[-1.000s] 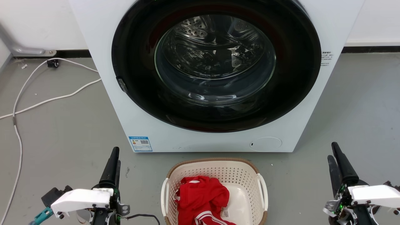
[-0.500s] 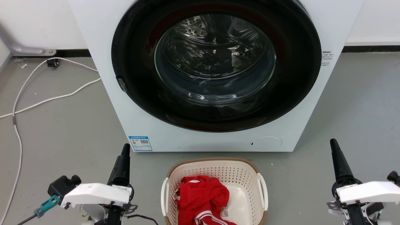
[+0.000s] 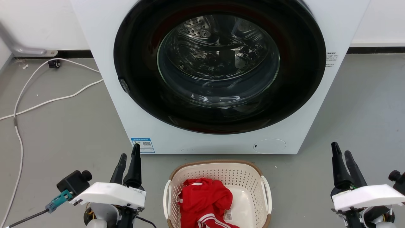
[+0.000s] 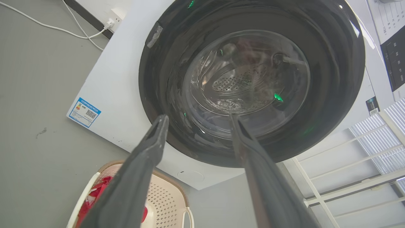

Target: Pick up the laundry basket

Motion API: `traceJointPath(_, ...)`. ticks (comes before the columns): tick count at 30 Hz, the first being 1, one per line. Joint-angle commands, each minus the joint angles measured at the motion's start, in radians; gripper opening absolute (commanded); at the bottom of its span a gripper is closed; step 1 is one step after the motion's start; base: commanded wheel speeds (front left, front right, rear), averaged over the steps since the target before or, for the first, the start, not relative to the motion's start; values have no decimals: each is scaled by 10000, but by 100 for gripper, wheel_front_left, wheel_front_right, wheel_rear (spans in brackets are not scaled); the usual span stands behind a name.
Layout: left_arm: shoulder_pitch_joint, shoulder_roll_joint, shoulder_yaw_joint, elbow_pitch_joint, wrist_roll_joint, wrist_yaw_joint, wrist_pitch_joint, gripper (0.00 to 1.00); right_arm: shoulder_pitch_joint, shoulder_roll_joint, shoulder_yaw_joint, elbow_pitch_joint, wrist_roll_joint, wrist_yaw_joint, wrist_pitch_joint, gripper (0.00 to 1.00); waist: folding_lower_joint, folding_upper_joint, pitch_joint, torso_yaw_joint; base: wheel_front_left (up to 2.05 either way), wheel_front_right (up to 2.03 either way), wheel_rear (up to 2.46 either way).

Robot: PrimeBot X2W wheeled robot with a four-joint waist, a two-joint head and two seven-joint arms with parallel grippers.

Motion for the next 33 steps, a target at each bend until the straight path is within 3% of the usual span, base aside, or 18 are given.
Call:
traceJointPath(1, -256, 25, -76, -140, 427, 59, -128, 100, -68, -6, 7, -132, -438, 3, -121, 100, 0, -1, 1, 5, 0, 0, 0)
traceJointPath(33, -505, 6, -631, 144, 4319, 533, -982, 100, 66, 23, 25, -82, -4653, 2, -778, 100, 0, -1, 8, 29, 0, 0, 0)
